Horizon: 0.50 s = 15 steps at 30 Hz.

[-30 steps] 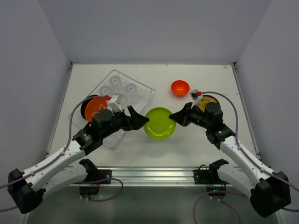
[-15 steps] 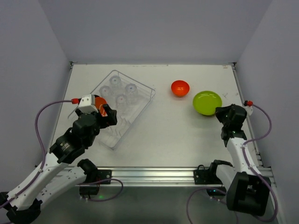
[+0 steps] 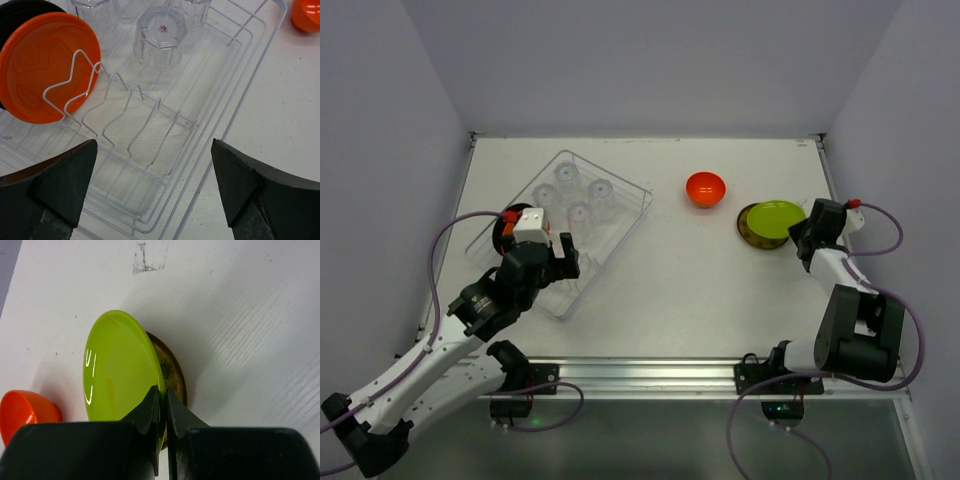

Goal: Unload the mixed dishes from the dish rack

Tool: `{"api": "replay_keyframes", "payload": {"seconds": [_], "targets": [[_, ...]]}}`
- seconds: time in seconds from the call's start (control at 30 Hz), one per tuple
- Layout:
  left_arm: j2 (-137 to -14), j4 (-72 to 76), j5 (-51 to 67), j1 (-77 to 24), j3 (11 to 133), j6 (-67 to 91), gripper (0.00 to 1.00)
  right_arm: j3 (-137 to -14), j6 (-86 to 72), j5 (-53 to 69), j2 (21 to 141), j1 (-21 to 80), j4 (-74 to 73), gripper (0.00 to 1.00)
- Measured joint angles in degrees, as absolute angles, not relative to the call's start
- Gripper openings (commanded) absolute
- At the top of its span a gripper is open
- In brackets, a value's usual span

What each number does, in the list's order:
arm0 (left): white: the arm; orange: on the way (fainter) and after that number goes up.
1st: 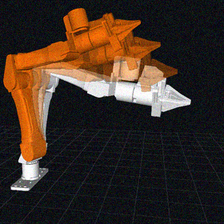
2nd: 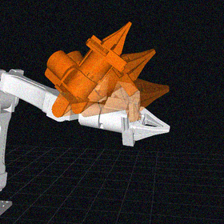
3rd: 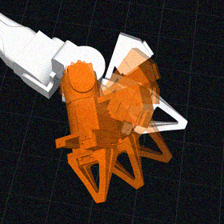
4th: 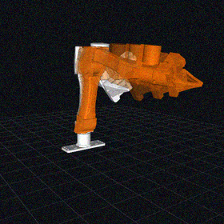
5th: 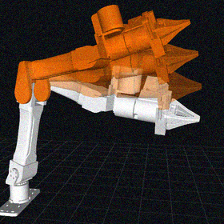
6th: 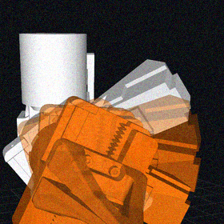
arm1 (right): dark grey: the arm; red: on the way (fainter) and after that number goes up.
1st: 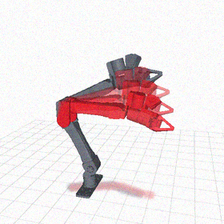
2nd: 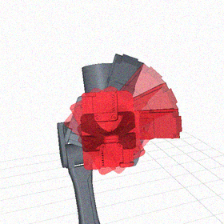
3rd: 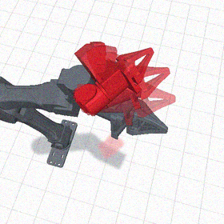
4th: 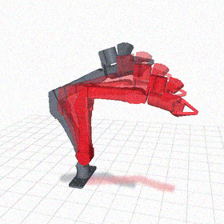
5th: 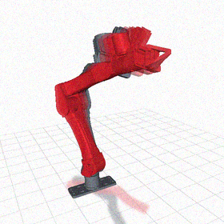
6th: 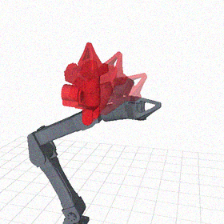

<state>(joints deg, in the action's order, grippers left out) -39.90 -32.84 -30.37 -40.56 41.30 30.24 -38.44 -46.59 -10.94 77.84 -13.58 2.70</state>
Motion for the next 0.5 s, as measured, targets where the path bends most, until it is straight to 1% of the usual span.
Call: {"api": "replay_keyframes", "payload": {"seconds": [0.07,0.1,0.13,0.3,0.4,0.43,0.5], "targets": [[-39.59,-32.75,-29.61,-40.56,41.30,30.06,1.00,-39.27,-46.13,-10.74,78.26,-13.67,2.26,0.08],[-39.22,-32.67,-29.32,-40.56,41.30,29.78,1.00,-39.55,-45.80,-10.52,78.26,-13.69,2.11,0.12],[-38.83,-32.62,-29.04,-40.56,41.30,29.52,1.00,-39.72,-45.39,-10.33,78.26,-13.78,2.04,0.13],[-38.00,-32.27,-27.59,-40.56,41.30,28.80,1.00,-41.39,-42.89,-8.78,79.33,-13.96,0.01,0.13],[-38.94,-32.58,-27.22,-40.56,41.39,28.60,1.00,-43.20,-41.52,-7.64,81.06,-13.93,-1.21,0.17],[-39.24,-32.86,-27.24,-40.56,41.50,28.40,1.00,-43.51,-41.19,-7.11,81.28,-13.93,-1.48,0.27],[-40.10,-34.04,-27.33,-40.56,42.06,28.21,1.00,-43.77,-40.32,-6.24,81.28,-13.96,-2.26,0.39]]}}
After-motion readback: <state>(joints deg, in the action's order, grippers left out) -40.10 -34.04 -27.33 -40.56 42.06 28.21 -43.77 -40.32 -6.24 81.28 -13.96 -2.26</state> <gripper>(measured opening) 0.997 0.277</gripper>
